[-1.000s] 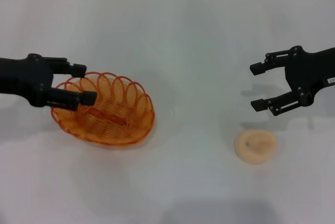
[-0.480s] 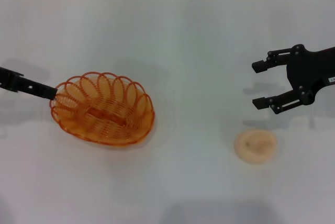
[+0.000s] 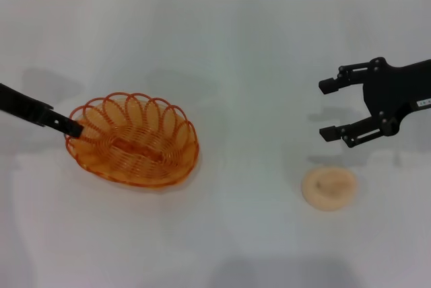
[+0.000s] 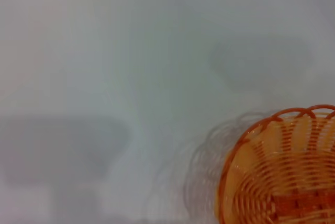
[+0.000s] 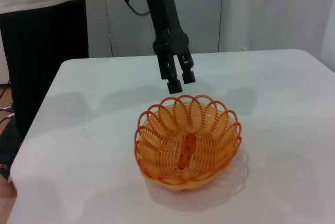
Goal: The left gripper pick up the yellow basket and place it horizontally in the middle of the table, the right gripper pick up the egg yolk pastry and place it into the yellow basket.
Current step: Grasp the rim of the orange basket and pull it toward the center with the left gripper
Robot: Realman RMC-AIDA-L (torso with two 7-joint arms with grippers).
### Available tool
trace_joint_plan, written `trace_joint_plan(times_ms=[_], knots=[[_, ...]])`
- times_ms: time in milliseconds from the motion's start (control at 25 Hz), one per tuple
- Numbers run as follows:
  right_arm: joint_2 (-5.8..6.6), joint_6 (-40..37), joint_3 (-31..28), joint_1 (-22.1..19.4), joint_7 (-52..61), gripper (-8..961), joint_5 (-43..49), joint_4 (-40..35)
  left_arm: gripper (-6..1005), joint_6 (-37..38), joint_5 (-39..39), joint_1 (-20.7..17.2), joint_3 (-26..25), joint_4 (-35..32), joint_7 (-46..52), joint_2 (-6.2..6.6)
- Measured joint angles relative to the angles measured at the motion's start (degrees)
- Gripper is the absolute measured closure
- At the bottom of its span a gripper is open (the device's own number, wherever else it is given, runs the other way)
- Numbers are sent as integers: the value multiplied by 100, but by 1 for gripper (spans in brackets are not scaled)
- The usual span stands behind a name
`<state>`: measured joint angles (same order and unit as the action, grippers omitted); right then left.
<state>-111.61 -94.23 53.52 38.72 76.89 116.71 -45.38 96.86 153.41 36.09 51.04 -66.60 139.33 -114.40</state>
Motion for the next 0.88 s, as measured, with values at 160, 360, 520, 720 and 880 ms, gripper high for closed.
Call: trace_joint_plan(times_ms=[160,360,520,720,880], knots=[[-11,-6,-1,-41,0,143,1,-53,145,-284,10,51,56,272,-32,-38],[-22,-11,0,-58,0,146,1,-59,145,-567,12,50,59,504,-135,-72],[-44,-5,0,-66,-5,148,0,-59,146,-833,-26,51,62,725,-236,-88],[-55,-1,0,-67,-7,151,1,-59,178,-1016,-38,69,64,866,-317,-110],[-55,11,0,-67,-8,154,1,-59,304,-1137,-28,78,65,911,-334,-136]])
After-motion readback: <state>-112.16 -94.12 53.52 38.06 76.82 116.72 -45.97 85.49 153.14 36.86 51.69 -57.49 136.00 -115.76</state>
